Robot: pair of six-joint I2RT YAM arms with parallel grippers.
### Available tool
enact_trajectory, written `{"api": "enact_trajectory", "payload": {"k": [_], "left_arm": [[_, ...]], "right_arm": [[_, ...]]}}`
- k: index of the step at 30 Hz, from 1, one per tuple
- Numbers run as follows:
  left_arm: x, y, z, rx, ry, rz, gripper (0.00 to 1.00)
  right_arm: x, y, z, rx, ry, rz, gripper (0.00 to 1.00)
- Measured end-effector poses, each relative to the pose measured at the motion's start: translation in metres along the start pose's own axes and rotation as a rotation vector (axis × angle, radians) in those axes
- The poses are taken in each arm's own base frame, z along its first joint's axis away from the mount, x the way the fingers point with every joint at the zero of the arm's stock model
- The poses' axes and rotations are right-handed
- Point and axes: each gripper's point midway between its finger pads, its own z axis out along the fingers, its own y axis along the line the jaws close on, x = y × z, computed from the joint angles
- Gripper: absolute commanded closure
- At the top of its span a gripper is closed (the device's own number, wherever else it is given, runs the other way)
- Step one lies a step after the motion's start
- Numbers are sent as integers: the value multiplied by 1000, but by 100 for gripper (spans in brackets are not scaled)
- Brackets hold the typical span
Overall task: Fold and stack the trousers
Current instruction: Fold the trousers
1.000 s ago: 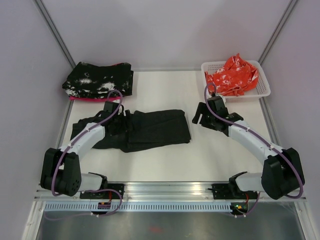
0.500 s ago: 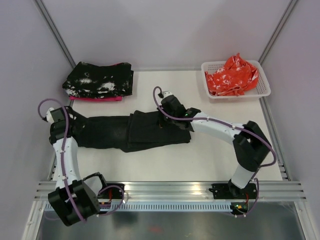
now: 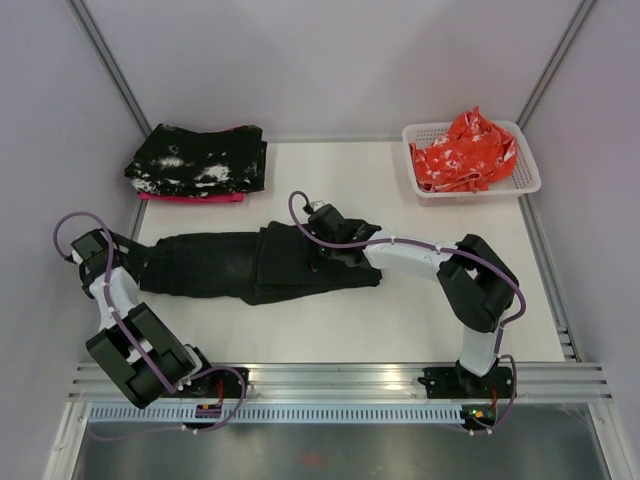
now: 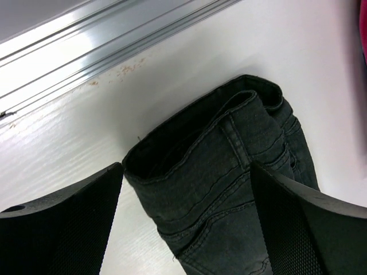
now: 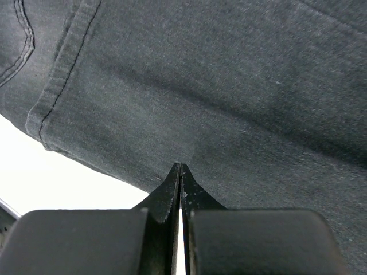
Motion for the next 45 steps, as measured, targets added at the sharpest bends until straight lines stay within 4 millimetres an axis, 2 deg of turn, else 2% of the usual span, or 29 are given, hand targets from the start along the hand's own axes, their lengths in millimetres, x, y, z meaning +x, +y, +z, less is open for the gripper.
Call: {"api": "enact_trajectory", "payload": {"k": [3,5,7,11,13,16,18,19,21,22,24,25,26,31,34,37,39,41,43,45], "left_arm": [[-1,-5,7,32,-5,17,10],[0,-8,14,55,1,18,17],[5,-10,22,68,24,20,23],[18,-8,38,76,78,20,25],[22,-7,43,70,94,22,25],[24,-8,48,71,97,28,27],[26,-6,51,67,106,30,34],[28,-6,54,66,112,32,46],[33,-5,58,64,127,43,57],[35,-5,61,63,135,53,66],[38,-8,63,67,137,74,76],[39,-11,64,72,137,88,91],[41,-14,65,80,139,100,98],[50,-33,60,112,153,177,98],[51,-46,44,139,154,231,98],[38,-71,16,197,114,302,98],[27,-102,-11,276,65,361,98],[25,-137,-45,377,15,427,98],[34,-167,-79,480,-21,489,98],[54,-193,-115,586,-32,542,98]], "right_arm": [[-2,-4,0,20,-11,1,100],[-2,-9,0,47,-15,1,100],[-4,-19,0,101,-26,5,100],[-7,-49,-5,211,-39,51,100],[-13,-69,-13,235,-52,109,100],[-25,-106,-35,262,-90,214,100],[-35,-124,-52,281,-129,261,100],[-41,-129,-60,284,-151,273,100],[-53,-125,-74,268,-194,273,100],[-56,-121,-78,257,-208,268,100],[-59,-115,-83,244,-221,258,100],[-59,-112,-84,239,-221,254,100],[-58,-111,-84,237,-219,252,100],[-52,-111,-82,232,-202,252,100],[-42,-110,-77,217,-176,251,100],[-33,-108,-66,193,-147,250,100],[-27,-106,-55,182,-126,245,100],[-21,-102,-43,169,-106,238,100],[-14,-98,-30,160,-86,229,100],[-3,-93,-14,151,-59,223,100]]}}
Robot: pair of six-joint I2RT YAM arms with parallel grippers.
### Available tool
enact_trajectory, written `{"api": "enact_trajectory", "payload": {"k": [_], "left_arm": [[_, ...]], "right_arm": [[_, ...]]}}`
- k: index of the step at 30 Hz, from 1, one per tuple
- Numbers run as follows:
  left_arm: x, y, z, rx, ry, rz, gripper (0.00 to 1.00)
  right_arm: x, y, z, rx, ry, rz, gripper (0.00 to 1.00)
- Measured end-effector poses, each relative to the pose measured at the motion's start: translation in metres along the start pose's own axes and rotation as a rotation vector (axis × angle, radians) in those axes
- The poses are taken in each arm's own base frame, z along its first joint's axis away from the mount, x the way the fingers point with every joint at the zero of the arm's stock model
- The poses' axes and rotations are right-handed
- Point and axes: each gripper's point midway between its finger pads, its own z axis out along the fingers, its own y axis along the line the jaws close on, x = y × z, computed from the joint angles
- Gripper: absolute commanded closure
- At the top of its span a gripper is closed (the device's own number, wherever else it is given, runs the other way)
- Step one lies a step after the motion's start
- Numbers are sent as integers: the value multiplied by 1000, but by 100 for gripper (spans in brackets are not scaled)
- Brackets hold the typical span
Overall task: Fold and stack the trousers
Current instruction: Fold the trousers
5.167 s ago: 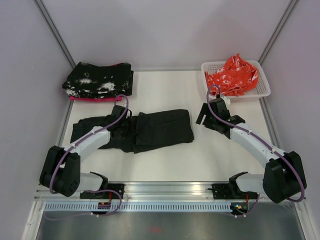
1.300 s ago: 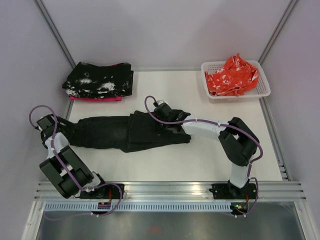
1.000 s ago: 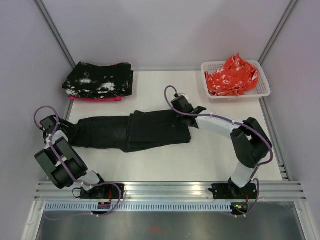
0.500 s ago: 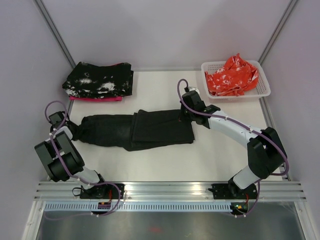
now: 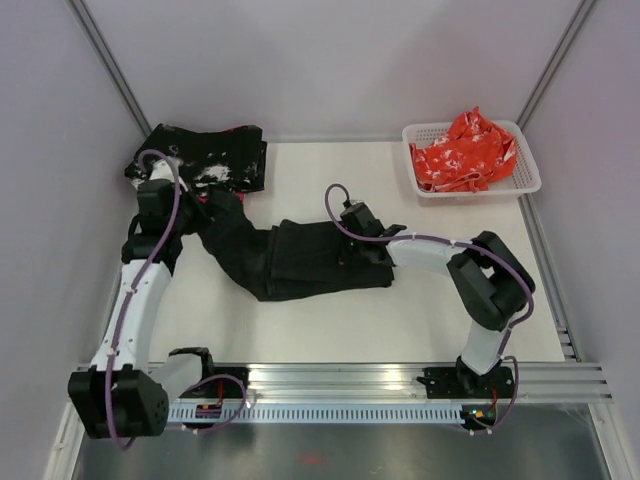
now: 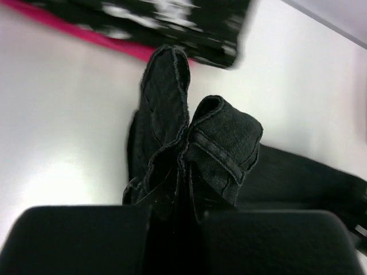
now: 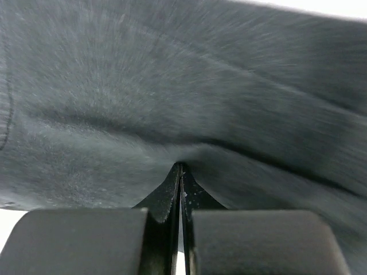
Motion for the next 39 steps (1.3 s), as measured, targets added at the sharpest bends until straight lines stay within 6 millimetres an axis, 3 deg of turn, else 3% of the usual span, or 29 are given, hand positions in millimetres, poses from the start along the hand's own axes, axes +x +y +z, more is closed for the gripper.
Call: {"api": "enact_trajectory", "payload": {"k": [4,8,13,16,19,24,26,28,31,35,39], "left_arm": [[24,-71,-23,145,27,56,98],[51,-120,-34,210,83,93,98],[72,-173,-28,226,132,117,98],[81,-196,-17,195,139,111,98],[93,-214,-8,157,137,99,98],[102,-234,9,85,105,46,98],[104,-242,18,54,91,17,98],[107,-250,25,32,77,-7,98],[118,-264,32,9,65,-19,98],[139,-288,36,21,79,-16,98],[163,-305,37,41,108,3,98]], "right_arm": [[23,13,23,-17,35,4,100],[22,29,30,-74,12,41,100],[21,34,31,-94,6,74,100],[16,27,18,-70,7,85,100],[-14,11,-15,-33,-52,129,100],[-110,-43,-116,40,-355,260,100],[-128,-62,-153,80,-462,291,100],[-132,-71,-173,99,-515,305,100],[-114,-89,-173,142,-501,317,100],[-58,-122,-134,240,-349,322,100],[-12,-141,-106,292,-220,316,100]]}}
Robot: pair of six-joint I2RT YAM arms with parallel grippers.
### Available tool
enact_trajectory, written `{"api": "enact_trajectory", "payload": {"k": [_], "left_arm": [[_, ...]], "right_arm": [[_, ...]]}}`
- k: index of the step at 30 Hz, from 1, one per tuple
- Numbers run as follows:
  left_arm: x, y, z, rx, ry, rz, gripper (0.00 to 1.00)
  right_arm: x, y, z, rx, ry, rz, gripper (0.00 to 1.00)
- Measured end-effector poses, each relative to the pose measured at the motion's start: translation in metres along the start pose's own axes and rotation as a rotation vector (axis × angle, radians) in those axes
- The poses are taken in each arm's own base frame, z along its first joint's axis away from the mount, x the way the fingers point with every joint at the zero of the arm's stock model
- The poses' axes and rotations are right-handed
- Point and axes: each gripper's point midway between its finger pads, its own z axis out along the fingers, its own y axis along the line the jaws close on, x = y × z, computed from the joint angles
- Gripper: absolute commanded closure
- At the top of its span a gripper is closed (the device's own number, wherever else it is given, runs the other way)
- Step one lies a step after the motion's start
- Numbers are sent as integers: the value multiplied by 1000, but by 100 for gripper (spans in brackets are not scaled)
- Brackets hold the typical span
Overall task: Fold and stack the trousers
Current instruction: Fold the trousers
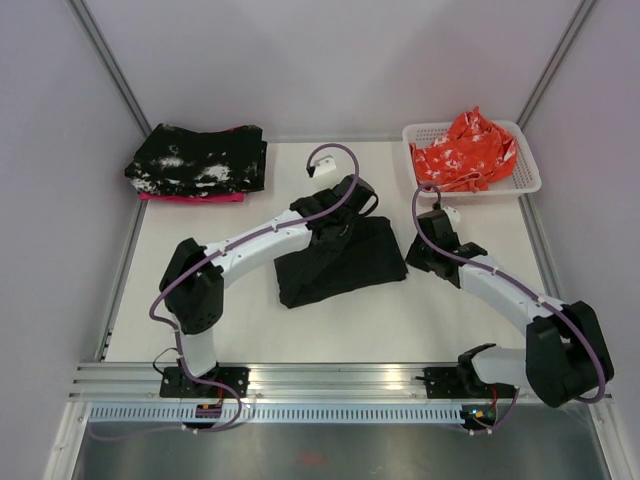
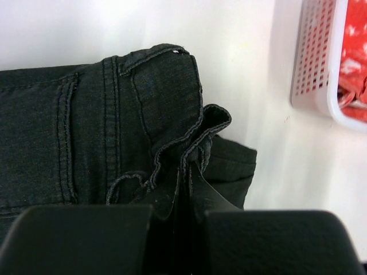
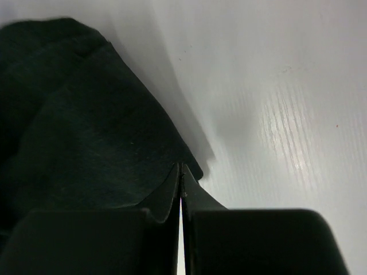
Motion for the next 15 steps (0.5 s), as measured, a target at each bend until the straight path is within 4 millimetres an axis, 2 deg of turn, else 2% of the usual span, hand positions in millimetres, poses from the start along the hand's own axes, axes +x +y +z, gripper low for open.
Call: {"api": "enact_trajectory", "payload": {"k": [4,8,15], "left_arm": [[23,-10,3,24,33,23,98],[43,-19,11,49,74,34,98],[57,-28,12,78,95,40,98]], "right_arm": [[24,-12,24,28,57,-41,100],[36,-14,46,33,96,-86,100],[38,3,56,-58,117,-61,100]]}}
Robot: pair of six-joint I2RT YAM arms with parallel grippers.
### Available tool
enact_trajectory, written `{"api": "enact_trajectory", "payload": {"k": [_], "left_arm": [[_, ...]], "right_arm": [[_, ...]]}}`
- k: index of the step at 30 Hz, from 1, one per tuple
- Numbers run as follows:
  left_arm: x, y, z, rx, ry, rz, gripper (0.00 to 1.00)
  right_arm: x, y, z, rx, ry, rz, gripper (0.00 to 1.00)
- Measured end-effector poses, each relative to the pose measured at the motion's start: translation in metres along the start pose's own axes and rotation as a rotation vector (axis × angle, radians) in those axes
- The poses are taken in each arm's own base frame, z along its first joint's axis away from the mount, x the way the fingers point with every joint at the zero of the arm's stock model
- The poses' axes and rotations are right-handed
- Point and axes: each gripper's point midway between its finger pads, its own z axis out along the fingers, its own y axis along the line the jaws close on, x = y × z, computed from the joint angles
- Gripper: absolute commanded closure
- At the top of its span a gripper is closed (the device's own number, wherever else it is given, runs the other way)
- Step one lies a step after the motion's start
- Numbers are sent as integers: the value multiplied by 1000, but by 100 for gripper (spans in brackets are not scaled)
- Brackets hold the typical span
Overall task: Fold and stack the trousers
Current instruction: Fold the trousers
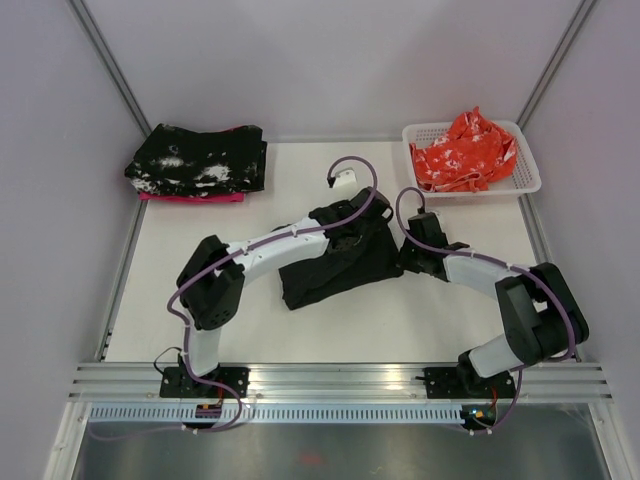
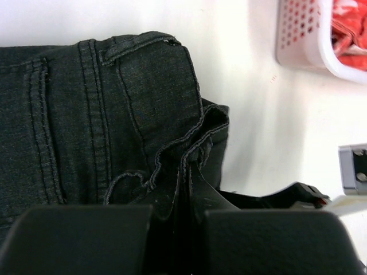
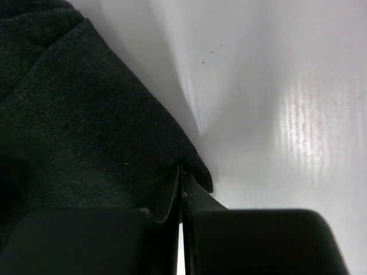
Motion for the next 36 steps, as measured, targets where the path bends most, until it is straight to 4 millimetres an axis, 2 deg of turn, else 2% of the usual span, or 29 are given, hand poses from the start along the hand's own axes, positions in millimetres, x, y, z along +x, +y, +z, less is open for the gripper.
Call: {"api": "enact_trajectory", "payload": {"k": [4,7,9,12,15,16,18,19,22,24,26,27,29,30,32,33,34,35,36], "left_arm": [[16,-12,0,33,15,13,98],[30,-12,3,29,35,35,98],[34,-12,3,26,40,42,97],[34,-13,3,30,39,43,90],[38,-19,2,62,64,60,60],[40,-23,1,81,78,62,42],[45,-32,-3,126,111,74,27],[46,-36,-6,143,124,79,21],[44,-39,-15,164,134,84,18],[35,-34,-23,167,124,76,18],[18,-21,-32,163,113,53,18],[7,-10,-36,156,104,35,18],[-22,21,-40,133,76,-20,18],[-35,42,-42,111,60,-48,17],[-57,78,-44,84,25,-97,17],[-67,96,-45,79,-5,-117,18],[-69,115,-47,61,-15,-123,19],[-62,130,-49,52,-7,-116,22],[-59,138,-48,42,-1,-112,23]], "right_arm": [[7,7,-3,-46,21,24,100],[19,13,-12,-104,58,50,100],[26,17,-21,-143,78,69,100],[32,24,-34,-187,104,80,100],[35,28,-44,-204,118,82,100],[36,27,-46,-201,123,81,100],[40,22,-50,-177,141,72,100],[40,19,-52,-158,146,66,100],[36,15,-60,-118,159,44,100],[29,17,-67,-114,151,31,100],[20,20,-79,-124,125,19,100],[16,22,-85,-132,109,12,95],[8,25,-96,-148,78,2,88],[4,26,-102,-158,56,-7,76],[-5,31,-109,-181,19,-24,61],[-9,33,-112,-188,7,-37,47],[-13,35,-113,-195,-3,-48,42],[-16,38,-113,-200,-4,-62,38],[-21,43,-112,-205,-5,-73,37]]}}
